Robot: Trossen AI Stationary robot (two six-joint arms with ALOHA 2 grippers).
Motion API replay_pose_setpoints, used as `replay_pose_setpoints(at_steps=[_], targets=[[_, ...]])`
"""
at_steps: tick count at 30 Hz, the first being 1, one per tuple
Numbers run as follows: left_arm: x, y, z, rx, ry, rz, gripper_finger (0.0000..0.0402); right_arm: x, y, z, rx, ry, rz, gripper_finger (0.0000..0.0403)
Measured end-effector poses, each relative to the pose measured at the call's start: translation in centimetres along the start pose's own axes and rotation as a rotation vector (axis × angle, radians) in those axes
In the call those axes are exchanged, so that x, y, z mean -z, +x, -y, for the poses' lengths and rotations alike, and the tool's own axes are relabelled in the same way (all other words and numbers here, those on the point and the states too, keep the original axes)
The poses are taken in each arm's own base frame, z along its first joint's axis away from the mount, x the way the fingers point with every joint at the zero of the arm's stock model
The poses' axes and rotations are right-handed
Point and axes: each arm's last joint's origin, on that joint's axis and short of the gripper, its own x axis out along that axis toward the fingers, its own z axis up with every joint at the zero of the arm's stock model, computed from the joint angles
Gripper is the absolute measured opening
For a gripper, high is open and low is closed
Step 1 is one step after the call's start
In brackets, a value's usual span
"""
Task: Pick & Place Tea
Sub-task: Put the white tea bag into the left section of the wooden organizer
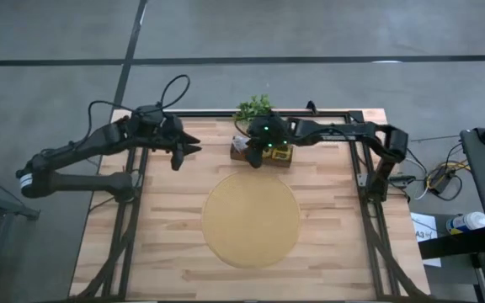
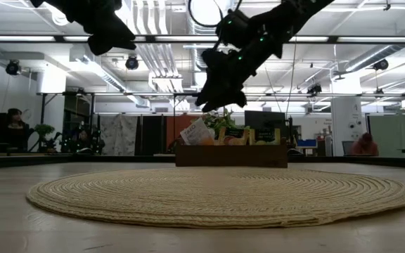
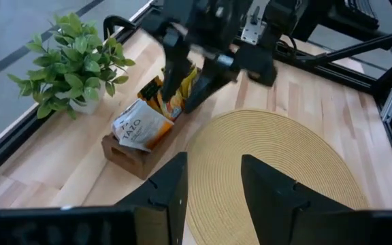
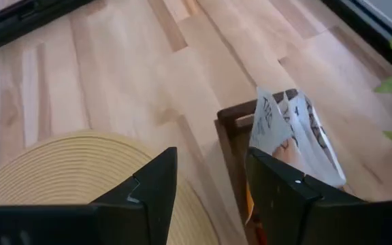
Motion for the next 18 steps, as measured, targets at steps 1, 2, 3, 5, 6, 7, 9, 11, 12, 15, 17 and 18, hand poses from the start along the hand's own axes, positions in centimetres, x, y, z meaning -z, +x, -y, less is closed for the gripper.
replay_pose_setpoints(at_steps=[1,2,3,5,6,7,9,11,12,15,17,18], targets=[[0.0,-0.1,0.0,0.000,0.002,0.004,0.0131,-0.1,0.4,0.1,-0.002,0.002,-0.004,0.0169],[0.1,-0.2,0.0,0.000,0.006,0.006,0.0131,-0.2,0.8,0.2,0.000,0.004,-0.009,0.0169],[0.1,-0.2,0.1,0.000,0.008,0.008,0.0131,-0.4,1.2,0.4,0.002,0.006,-0.012,0.0169],[0.0,-0.3,0.1,0.000,0.010,0.012,0.0131,-0.7,1.8,0.6,0.004,0.010,-0.009,0.0169],[0.0,-0.4,0.1,0.001,0.011,0.013,0.0131,-0.8,2.1,0.7,0.007,0.012,-0.013,0.0169],[0.0,-0.4,0.1,0.001,0.011,0.014,0.0131,-0.8,2.4,0.9,0.009,0.014,-0.018,0.0169],[0.0,-0.4,0.1,0.000,0.012,0.014,0.0131,-0.9,3.0,0.9,0.009,0.015,-0.024,0.0169],[0.0,-0.4,0.1,0.000,0.021,0.013,0.0131,-0.9,3.5,1.0,0.009,0.021,-0.034,0.0167],[0.0,-0.4,0.1,0.000,0.025,0.013,0.0131,-0.8,3.7,1.1,0.008,0.023,-0.039,0.0163],[0.1,-0.4,0.1,-0.001,0.034,0.013,0.0131,-0.6,4.3,1.3,-0.008,0.030,-0.058,0.0137],[0.1,-0.4,0.1,-0.001,0.037,0.013,0.0131,-0.5,4.5,1.3,-0.009,0.031,-0.064,0.0104],[0.1,-0.4,0.1,-0.001,0.038,0.013,0.0131,-0.5,4.6,1.3,-0.012,0.032,-0.066,0.0083]])
